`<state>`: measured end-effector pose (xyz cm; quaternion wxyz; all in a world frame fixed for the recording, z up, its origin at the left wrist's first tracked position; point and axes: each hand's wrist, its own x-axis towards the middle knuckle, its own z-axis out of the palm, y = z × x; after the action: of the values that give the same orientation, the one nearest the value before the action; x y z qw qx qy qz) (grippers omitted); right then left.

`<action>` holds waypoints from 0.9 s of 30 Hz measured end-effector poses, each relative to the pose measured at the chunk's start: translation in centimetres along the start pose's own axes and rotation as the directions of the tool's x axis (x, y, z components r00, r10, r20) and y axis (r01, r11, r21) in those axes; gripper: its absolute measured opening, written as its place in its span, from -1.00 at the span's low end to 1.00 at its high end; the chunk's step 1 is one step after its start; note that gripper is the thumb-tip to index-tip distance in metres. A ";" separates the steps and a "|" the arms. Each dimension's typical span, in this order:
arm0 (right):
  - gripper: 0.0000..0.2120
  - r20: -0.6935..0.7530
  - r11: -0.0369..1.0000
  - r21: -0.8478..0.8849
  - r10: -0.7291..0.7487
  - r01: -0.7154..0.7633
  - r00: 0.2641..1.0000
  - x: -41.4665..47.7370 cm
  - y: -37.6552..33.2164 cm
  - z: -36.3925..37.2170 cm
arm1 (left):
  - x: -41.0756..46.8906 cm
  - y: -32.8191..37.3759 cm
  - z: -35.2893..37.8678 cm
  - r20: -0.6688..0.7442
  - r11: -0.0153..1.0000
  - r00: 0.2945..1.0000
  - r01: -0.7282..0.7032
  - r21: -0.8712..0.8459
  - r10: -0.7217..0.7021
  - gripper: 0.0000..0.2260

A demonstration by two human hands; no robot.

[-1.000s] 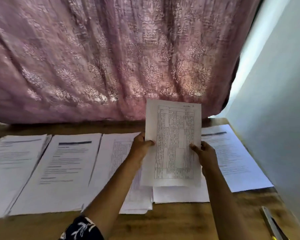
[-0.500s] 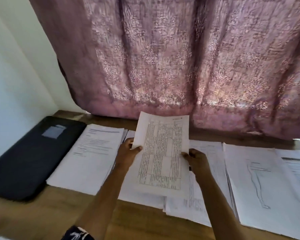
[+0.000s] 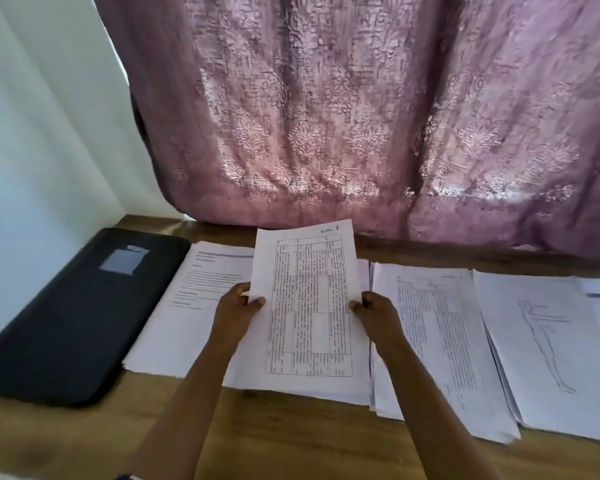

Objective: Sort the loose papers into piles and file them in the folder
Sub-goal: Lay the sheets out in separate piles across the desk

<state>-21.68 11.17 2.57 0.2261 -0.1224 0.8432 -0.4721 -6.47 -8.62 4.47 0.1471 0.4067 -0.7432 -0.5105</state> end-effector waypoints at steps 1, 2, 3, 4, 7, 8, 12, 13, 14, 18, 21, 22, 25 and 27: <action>-0.86 -0.050 0.999 -0.037 0.013 -0.015 0.999 -0.1 0.8 -1.1 | -0.2 0.3 1.3 0.041 1.000 0.999 -0.026 -0.017 0.027 -0.76; -0.88 -0.100 0.997 -0.067 0.028 -0.035 0.995 -0.2 1.8 -2.5 | -0.4 0.6 3.0 0.091 0.998 0.995 -0.048 -0.027 0.051 -0.75; -0.89 -0.146 0.994 -0.095 0.040 -0.054 0.989 -0.3 2.7 -4.0 | -0.6 1.0 4.7 0.139 0.997 0.988 -0.066 -0.030 0.070 -0.73; -0.89 -0.190 0.990 -0.117 0.052 -0.076 0.980 -0.4 3.6 -5.4 | -0.7 1.5 6.3 0.183 0.997 0.980 -0.078 -0.022 0.081 -0.71; -0.85 -0.309 0.970 -0.170 0.113 -0.172 0.944 -0.8 6.1 -9.9 | -1.2 3.4 11.7 0.293 0.990 0.948 -0.140 0.033 0.124 -0.66; -0.83 -0.332 0.962 -0.186 0.131 -0.201 0.934 -1.0 6.8 -11.0 | -1.4 3.9 13.3 0.314 0.983 0.938 -0.175 0.062 0.147 -0.65; -0.76 -0.397 0.930 -0.237 0.170 -0.280 0.902 -1.5 9.2 -14.2 | -2.7 5.3 18.0 0.330 0.935 0.917 -0.297 0.194 0.223 -0.61; -0.77 -0.399 0.926 -0.246 0.174 -0.288 0.900 -1.6 9.6 -14.6 | -3.1 5.3 18.7 0.326 0.923 0.917 -0.313 0.224 0.231 -0.60; -0.78 -0.400 0.923 -0.253 0.174 -0.291 0.900 -1.6 10.0 -14.8 | -3.4 5.3 19.2 0.320 0.910 0.916 -0.327 0.256 0.240 -0.59; -0.80 -0.413 0.911 -0.305 0.136 -0.278 0.901 -1.7 10.7 -15.4 | -4.4 5.1 20.4 0.234 0.836 0.932 -0.355 0.419 0.278 -0.54; -0.71 -0.458 0.883 -0.374 0.089 -0.283 0.884 -2.2 10.6 -15.6 | -4.7 5.2 20.5 0.118 0.774 0.945 -0.319 0.547 0.306 -0.43; -0.66 -0.494 0.870 -0.401 0.057 -0.286 0.868 -2.5 10.8 -16.0 | -4.8 5.5 20.8 0.103 0.750 0.939 -0.326 0.575 0.329 -0.41; -0.64 -0.579 0.859 -0.436 -0.038 -0.270 0.814 -3.4 11.8 -18.0 | -5.4 6.9 22.8 0.153 0.686 0.884 -0.443 0.578 0.442 -0.43; -0.69 -0.609 0.857 -0.440 -0.066 -0.268 0.790 -3.8 13.3 -20.5 | -6.6 8.3 25.5 0.240 0.653 0.828 -0.550 0.521 0.506 -0.48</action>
<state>-28.47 34.97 1.57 -0.0694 0.0269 0.9691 -0.2353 -22.30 13.87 1.93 0.1332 0.1787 -0.9511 -0.2138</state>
